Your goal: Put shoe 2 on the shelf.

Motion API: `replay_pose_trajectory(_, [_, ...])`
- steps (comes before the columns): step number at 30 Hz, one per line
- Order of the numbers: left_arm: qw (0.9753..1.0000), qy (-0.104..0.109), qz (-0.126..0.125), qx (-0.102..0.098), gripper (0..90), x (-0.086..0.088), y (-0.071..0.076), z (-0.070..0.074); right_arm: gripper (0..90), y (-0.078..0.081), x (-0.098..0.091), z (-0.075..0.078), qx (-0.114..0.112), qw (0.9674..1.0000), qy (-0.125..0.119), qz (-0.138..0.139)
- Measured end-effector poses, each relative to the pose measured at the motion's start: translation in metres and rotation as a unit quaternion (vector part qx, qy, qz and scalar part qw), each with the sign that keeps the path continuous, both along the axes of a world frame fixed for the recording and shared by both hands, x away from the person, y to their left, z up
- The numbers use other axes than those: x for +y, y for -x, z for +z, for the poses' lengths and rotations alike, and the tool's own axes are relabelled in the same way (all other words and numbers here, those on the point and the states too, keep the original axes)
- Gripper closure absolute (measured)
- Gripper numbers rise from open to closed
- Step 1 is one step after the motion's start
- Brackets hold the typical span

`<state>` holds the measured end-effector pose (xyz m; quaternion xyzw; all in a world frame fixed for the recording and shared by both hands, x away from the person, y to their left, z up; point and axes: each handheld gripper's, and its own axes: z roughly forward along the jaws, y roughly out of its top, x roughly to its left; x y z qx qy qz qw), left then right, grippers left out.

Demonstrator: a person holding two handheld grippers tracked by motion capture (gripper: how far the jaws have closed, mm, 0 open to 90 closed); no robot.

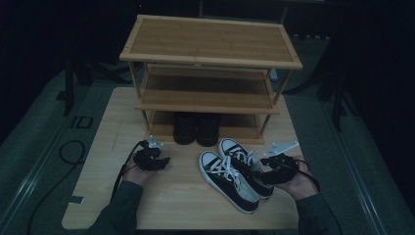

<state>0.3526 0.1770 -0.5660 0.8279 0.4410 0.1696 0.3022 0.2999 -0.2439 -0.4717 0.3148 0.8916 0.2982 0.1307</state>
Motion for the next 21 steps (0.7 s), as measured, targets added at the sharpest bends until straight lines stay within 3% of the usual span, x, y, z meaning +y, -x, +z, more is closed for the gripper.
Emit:
replay_pose_trajectory(5, [1.0, 0.0, 0.0, 0.0, 51.9, 0.0, 0.0, 0.0, 39.9, 0.003, 0.002, -0.001, -0.002, 1.0, -0.001, 0.004])
replay_pose_trajectory(21, [1.0, 0.0, 0.0, 0.0, 51.5, 0.0, 0.0, 0.0, 31.9, 0.005, 0.015, -0.012, 0.023, 0.9997, 0.003, 0.011])
